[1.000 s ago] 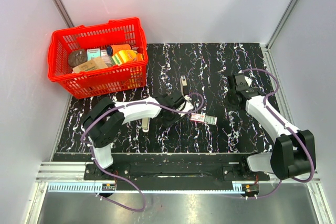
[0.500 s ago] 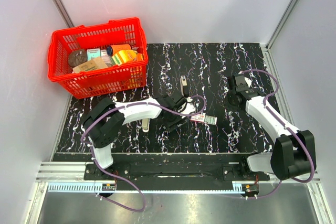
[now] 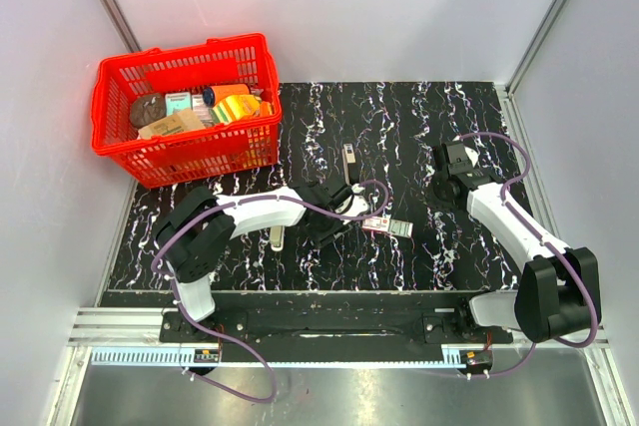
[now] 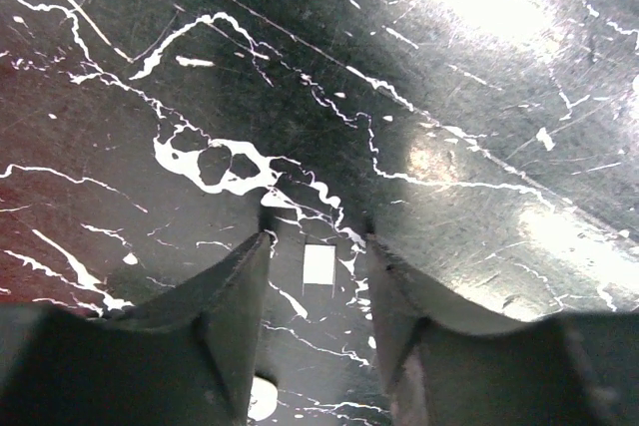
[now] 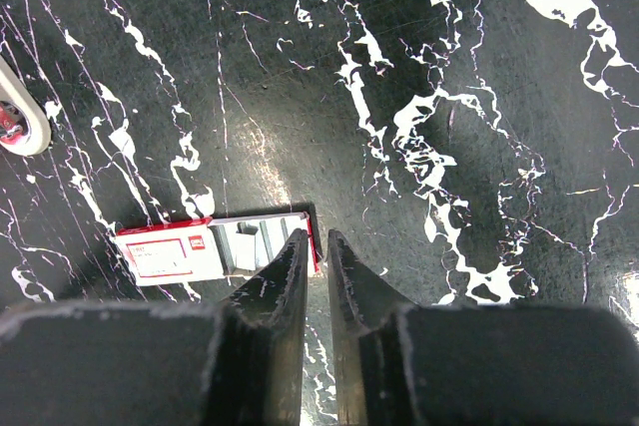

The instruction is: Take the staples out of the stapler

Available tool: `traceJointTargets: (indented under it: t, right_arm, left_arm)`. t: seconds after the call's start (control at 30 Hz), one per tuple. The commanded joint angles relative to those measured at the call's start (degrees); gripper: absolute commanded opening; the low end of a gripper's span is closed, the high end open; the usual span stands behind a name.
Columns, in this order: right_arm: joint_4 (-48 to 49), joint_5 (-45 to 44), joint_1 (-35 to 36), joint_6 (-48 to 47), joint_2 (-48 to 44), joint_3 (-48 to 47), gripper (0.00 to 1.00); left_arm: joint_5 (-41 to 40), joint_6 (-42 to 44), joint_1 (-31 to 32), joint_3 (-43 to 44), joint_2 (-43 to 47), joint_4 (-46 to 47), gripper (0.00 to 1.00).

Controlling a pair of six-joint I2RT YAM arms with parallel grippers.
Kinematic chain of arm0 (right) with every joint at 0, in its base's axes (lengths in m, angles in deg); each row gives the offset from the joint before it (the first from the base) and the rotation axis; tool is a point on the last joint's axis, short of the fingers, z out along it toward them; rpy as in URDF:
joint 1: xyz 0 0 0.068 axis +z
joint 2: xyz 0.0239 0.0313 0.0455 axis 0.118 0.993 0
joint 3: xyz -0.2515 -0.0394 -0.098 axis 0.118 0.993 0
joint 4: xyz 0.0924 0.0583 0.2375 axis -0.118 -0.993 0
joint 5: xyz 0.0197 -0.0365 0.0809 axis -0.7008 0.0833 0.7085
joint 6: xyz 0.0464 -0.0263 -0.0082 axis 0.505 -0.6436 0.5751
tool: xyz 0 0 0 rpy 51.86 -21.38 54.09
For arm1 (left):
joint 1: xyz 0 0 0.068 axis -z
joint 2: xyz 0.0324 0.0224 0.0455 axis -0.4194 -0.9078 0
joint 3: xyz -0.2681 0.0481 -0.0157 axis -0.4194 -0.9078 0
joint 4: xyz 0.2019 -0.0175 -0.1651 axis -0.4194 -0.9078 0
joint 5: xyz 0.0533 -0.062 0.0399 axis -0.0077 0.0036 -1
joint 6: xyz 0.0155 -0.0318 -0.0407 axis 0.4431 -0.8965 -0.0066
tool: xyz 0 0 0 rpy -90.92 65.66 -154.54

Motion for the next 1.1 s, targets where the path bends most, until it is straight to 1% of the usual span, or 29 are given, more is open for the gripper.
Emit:
traceJointTargets:
  t: [0.0, 0.07, 0.1, 0.33, 0.37, 0.5, 0.7, 0.8, 0.87, 0.97, 1.07]
  right_arm:
    - [0.26, -0.44, 0.66, -0.63, -0.56, -0.48, 0.18]
    - [0.26, -0.26, 0.57, -0.63, -0.38, -0.57, 0.18]
    - [0.26, -0.26, 0.66, -0.71, -0.38, -0.66, 0.18]
    - [-0.10, -0.43, 0.66, -0.80, -0.65, -1.01, 0.18]
    - [-0.01, -0.43, 0.66, -0.71, -0.65, -1.01, 0.18]
    - [-0.27, -0.35, 0.57, -0.80, -0.65, -1.18, 0.18]
    - [-0.54, -0.61, 0.66, -0.89, -0.74, -1.54, 0.18]
    - [-0.80, -0.52, 0.66, -0.80, -0.74, -1.54, 0.18]
    - [-0.97, -0.61, 0.57, -0.80, -0.74, -1.54, 0.18]
    - [-1.15, -0.87, 0.66, -0.89, -0.74, -1.80, 0.18]
    - [-1.15, -0.96, 0.48, -0.80, -0.65, -2.06, 0.18]
  left_arm:
    - [0.89, -0.53, -0.38, -1.25, 1.09, -0.84, 0.43]
    - [0.11, -1.23, -0.46, -0.81, 0.30, -1.45, 0.34]
    - [-0.16, -1.50, -0.46, -0.64, 0.04, -1.63, 0.33]
    - [-0.25, -1.85, -0.46, -2.04, 0.21, -1.55, 0.33]
    - [-1.64, -1.76, -0.38, -2.13, 0.21, -1.55, 0.34]
    - [-2.18, -1.41, -0.46, -2.22, 0.21, -1.72, 0.37]
    - [-2.18, -1.32, -0.46, -2.74, 0.56, -1.98, 0.36]
    - [-1.92, -1.15, -0.46, -3.09, 0.83, -2.07, 0.31]
    - [-1.75, -1.15, -0.46, -3.36, 1.26, -2.25, 0.25]
    - [-1.31, -0.88, -0.46, -4.06, 1.44, -2.25, 0.23]
    - [-0.69, -0.80, -0.46, -3.97, 1.18, -2.25, 0.16]
